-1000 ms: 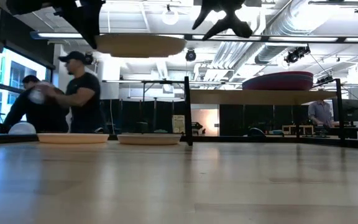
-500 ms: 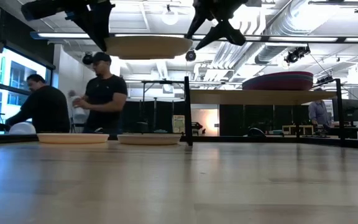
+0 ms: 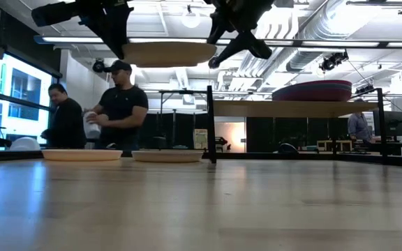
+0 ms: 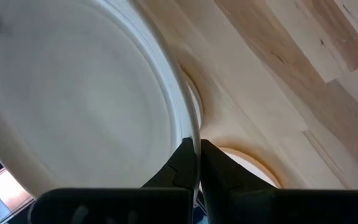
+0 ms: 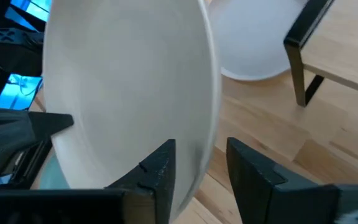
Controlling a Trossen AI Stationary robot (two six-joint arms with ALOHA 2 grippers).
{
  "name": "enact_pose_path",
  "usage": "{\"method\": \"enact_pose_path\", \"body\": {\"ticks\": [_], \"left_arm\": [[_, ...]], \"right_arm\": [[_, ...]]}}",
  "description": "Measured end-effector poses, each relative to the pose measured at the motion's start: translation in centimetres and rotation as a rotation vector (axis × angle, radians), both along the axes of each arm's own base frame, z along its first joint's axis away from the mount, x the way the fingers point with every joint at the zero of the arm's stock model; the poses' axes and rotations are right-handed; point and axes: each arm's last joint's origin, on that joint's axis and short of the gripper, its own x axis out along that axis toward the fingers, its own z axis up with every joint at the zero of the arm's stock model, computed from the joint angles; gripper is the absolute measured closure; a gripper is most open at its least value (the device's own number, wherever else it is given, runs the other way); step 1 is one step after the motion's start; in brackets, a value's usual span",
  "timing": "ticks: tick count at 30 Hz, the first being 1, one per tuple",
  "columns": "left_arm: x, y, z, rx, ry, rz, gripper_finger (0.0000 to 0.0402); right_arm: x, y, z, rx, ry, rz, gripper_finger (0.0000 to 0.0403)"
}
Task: Place and stack plates onto a shelf
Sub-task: Stack the white plate on top of the pink plate on the shelf
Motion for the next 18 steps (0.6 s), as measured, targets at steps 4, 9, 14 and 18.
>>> {"method": "enact_pose_path", "body": {"ticks": [4, 9, 14, 18], "left_arm": [[0.08, -0.03, -0.01, -0.004, -0.009, 0.000, 0.0401], [0.27, -0.10, 0.00, -0.012, -0.032, 0.001, 0.0401], [0.29, -0.10, 0.00, -0.010, -0.034, 0.002, 0.0401], [0.30, -0.12, 0.00, -0.014, -0.043, 0.011, 0.0397]], "right_arm": [[0.07, -0.01, 0.02, 0.012, -0.010, -0.014, 0.0317], [0.04, -0.01, 0.00, 0.015, -0.007, -0.020, 0.0383], [0.04, -0.03, 0.00, 0.025, -0.010, -0.038, 0.0393], [0.04, -0.05, 0.00, 0.028, -0.011, -0.042, 0.0399]]}}
